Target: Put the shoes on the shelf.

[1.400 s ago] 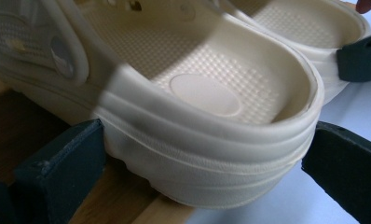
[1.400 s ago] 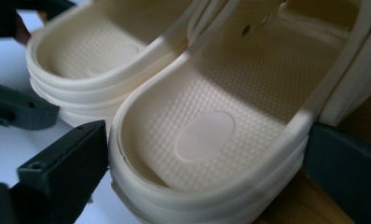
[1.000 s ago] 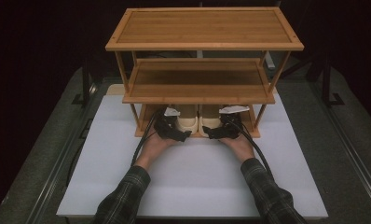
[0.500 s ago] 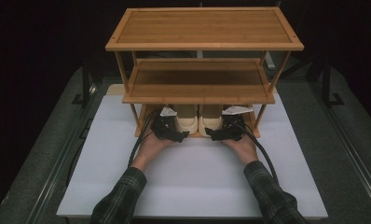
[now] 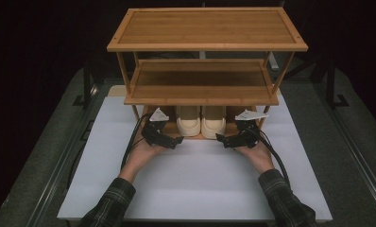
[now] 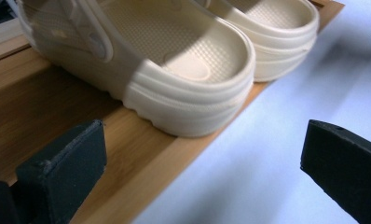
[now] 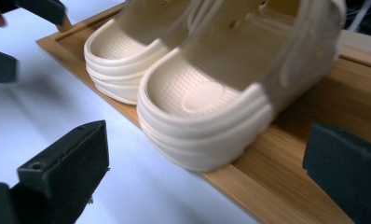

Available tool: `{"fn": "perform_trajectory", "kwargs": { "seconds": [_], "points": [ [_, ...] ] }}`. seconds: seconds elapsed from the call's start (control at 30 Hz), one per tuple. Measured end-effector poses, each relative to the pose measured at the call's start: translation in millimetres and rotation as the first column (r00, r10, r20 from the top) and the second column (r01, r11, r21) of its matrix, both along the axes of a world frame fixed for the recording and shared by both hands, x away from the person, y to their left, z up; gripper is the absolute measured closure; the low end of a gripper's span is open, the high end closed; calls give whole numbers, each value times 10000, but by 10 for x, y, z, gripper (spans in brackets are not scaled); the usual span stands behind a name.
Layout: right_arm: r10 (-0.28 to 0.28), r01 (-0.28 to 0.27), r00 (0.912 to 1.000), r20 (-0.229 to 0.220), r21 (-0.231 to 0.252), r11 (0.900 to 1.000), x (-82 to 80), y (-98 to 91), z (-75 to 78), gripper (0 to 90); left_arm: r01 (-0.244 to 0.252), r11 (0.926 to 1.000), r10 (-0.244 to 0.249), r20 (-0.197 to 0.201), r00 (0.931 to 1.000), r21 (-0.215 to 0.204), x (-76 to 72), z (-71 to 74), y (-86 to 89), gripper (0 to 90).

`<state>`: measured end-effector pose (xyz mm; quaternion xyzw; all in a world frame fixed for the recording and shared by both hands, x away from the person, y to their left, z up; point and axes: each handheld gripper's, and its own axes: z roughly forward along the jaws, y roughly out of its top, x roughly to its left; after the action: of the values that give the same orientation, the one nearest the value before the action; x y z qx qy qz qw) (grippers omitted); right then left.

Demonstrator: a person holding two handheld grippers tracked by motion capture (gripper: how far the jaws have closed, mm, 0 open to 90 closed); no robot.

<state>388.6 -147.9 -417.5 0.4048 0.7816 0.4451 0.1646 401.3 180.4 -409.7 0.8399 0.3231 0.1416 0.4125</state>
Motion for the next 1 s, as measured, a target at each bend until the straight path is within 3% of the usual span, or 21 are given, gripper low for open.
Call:
{"fn": "perform_trajectory", "kwargs": {
  "seconds": [0.4, 0.53, 0.73, 1.0],
  "points": [
    [-191, 180, 9993, -323, -335, 9993, -257, -257, -3, 2, -133, 9998, 131, 128, 9998, 169, -308, 42, 322, 0],
    [-87, 81, 9997, -231, -263, 9996, -379, -325, 22, 2, -199, 9993, 191, 259, 9995, 318, -427, 52, 430, 0],
    [1, -15, 9995, -302, -469, 9989, -563, -392, 15, 2, -253, 9994, 245, 337, 9991, 218, -632, 41, 588, 0],
    [-105, 87, 9993, -347, -529, 9986, -781, -572, -27, 2, -221, 9964, 185, 445, 9988, 822, -874, -15, 769, 0]
  ]
}}
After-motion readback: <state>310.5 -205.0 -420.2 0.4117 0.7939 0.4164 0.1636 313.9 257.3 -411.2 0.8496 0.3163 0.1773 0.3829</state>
